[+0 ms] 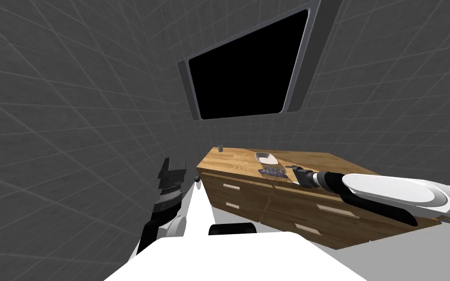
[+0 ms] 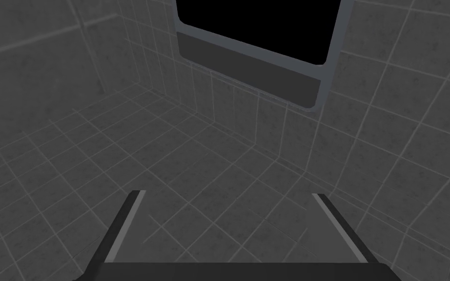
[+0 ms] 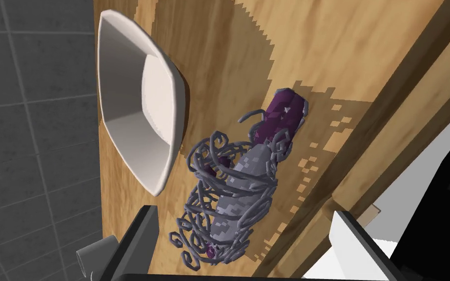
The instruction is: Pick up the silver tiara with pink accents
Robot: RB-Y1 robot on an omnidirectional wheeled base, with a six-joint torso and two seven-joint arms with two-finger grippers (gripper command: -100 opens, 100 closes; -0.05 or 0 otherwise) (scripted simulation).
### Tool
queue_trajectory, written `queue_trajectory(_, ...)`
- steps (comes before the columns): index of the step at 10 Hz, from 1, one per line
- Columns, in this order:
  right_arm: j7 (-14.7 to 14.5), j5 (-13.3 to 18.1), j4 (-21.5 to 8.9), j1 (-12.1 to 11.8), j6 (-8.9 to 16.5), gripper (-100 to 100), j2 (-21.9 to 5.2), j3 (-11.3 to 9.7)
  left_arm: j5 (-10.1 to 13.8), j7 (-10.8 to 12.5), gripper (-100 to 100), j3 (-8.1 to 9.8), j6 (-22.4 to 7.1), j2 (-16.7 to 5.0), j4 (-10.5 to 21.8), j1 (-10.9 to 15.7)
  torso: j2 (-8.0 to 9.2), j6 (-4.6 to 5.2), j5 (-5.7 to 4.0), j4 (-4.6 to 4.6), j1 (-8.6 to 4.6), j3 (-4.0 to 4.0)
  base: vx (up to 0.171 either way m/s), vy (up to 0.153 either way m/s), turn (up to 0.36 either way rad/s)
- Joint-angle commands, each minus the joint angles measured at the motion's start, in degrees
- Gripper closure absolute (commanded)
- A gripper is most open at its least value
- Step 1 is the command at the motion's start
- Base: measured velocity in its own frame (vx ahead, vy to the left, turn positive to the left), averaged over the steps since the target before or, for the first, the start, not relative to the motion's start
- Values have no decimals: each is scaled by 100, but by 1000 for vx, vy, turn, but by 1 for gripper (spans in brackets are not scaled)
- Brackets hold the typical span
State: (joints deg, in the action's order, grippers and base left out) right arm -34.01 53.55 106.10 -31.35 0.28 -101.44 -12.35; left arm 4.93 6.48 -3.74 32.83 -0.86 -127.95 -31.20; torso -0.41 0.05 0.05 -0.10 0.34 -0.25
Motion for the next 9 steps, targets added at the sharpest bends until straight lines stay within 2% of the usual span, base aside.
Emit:
queue_trajectory(1,34,28,16,1,26,-100,-145,-221,0,0,0,0,0,0,0,0,0,0,0,0,0,0,100,44,126)
queue_trajectory(2,48,37,35,-78,-1,-100,-169,-344,0,0,0,-1,0,0,0,1,7,-4,1,2,7,5,108,44,190)
queue_trajectory(3,48,37,35,-78,-1,-100,-169,-258,0,0,0,-1,0,0,0,1,10,-2,2,3,8,6,79,29,49)
queue_trajectory(4,48,37,35,-78,-1,-100,-169,-344,0,0,0,0,0,0,0,1,19,0,1,5,5,12,33,20,-17)
queue_trajectory(5,58,32,45,-44,7,-100,-187,-342,0,0,0,0,0,0,0,1,36,2,0,9,2,21,9,9,-4)
queue_trajectory(6,60,30,47,-30,17,0,-190,-369,0,0,0,0,0,0,0,1,48,2,-1,12,-3,29,0,0,0)
queue_trajectory(7,-12,88,-21,-66,69,-100,5,-440,0,0,0,0,0,0,0,1,53,3,-1,14,-6,32,43,0,123)
queue_trajectory(9,-12,88,-21,-66,69,-100,5,-440,0,0,0,0,0,0,0,1,40,2,-3,11,-12,24,36,-9,28)
